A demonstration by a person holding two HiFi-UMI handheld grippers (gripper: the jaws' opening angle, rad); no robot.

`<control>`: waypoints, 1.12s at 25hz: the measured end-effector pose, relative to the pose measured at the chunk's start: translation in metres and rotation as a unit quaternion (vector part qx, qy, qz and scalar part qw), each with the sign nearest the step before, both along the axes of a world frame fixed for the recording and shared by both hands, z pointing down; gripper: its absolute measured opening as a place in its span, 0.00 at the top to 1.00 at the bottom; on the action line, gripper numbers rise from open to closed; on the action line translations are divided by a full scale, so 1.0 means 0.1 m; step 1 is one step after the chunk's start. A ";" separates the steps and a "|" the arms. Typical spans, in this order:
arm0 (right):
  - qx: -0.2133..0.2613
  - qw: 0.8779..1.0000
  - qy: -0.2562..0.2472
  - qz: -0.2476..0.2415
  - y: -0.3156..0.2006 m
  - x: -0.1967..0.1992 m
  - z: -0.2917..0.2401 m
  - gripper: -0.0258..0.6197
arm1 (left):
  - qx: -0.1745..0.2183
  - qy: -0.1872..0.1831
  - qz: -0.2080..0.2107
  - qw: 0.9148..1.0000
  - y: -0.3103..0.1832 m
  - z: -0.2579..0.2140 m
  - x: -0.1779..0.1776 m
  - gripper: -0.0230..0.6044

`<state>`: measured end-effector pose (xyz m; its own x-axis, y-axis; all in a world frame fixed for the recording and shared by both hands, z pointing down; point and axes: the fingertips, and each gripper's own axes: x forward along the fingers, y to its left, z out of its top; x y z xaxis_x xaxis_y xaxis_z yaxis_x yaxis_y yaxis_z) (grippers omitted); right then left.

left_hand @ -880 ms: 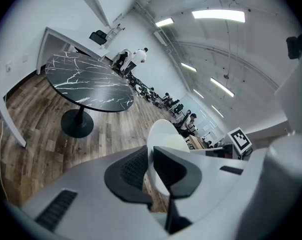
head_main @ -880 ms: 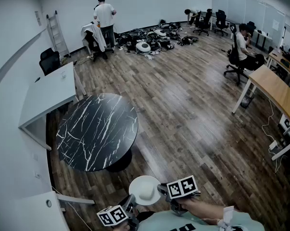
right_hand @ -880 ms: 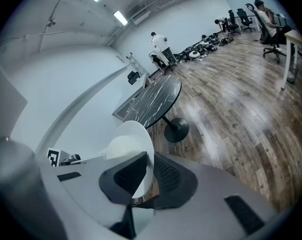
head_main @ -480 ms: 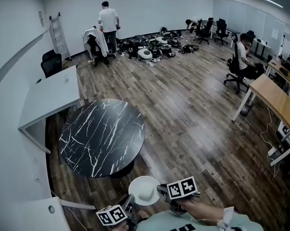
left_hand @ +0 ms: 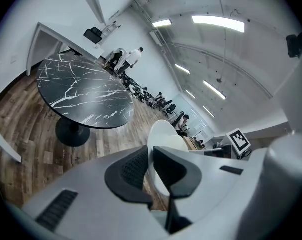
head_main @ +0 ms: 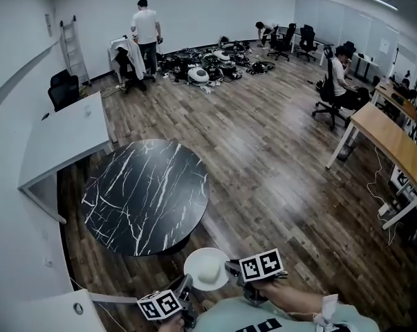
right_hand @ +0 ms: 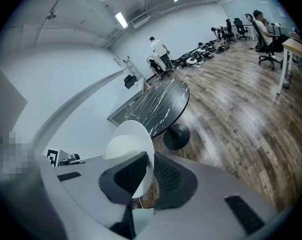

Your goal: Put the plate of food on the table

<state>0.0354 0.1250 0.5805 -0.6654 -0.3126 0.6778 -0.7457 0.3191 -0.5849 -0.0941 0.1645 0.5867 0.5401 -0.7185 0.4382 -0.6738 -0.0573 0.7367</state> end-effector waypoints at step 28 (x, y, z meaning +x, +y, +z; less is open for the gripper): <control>-0.027 0.997 -0.015 -0.068 -0.99 -0.55 0.12 0.88 | -0.026 -0.022 -0.067 0.997 -0.84 0.02 -0.49 0.90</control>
<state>-0.0197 0.0256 0.5927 -0.7201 -0.1813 0.6697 -0.6788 0.3843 -0.6258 -0.1433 0.0807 0.5884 0.4211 -0.7588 0.4968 -0.7040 0.0719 0.7065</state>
